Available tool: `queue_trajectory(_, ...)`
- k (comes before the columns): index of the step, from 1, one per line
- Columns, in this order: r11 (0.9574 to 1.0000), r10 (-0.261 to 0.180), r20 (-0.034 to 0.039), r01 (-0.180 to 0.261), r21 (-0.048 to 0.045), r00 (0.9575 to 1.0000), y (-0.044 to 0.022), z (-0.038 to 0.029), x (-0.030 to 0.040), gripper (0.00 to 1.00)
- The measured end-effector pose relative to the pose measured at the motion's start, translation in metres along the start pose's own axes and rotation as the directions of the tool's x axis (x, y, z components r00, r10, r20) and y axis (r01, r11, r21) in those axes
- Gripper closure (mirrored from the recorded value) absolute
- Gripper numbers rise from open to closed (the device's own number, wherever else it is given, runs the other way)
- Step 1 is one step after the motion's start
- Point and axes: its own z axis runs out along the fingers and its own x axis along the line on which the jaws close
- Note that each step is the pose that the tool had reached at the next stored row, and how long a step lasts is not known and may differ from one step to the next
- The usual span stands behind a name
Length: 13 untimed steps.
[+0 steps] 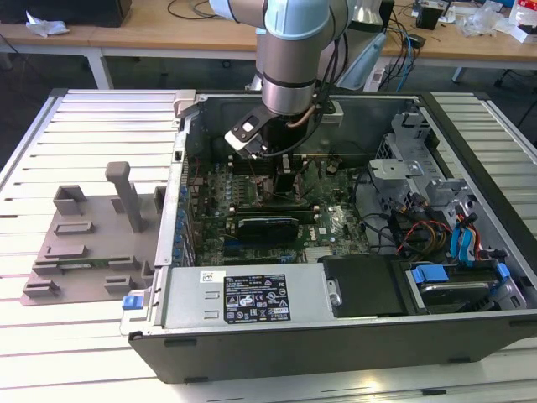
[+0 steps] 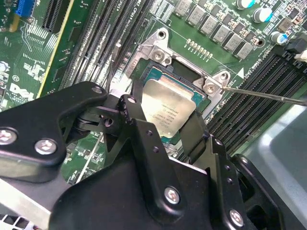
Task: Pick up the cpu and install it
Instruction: 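Place the cpu into insertion slot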
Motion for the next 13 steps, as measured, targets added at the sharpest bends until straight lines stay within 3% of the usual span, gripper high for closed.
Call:
queue_trajectory(3,1.0000,0.000,0.0006,0.000,-0.0004,1.0000,0.0000,0.0001,-0.0001,0.45)
queue_trajectory(4,1.0000,0.001,-0.0001,-0.001,-0.0001,1.0000,0.0009,0.0001,0.0000,0.39)
queue_trajectory(6,1.0000,0.001,-0.0033,-0.001,-0.0002,1.0000,0.0009,-0.0028,-0.0002,0.39)
queue_trajectory(7,1.0000,0.001,-0.0045,-0.001,0.0000,1.0000,0.0009,-0.0028,-0.0002,0.46)
queue_trajectory(11,1.0000,0.001,-0.0099,-0.001,-0.0009,1.0000,0.0010,-0.0024,0.0001,0.45)
queue_trajectory(13,1.0000,0.001,-0.0090,-0.001,-0.0006,1.0000,0.0010,-0.0026,-0.0001,0.45)
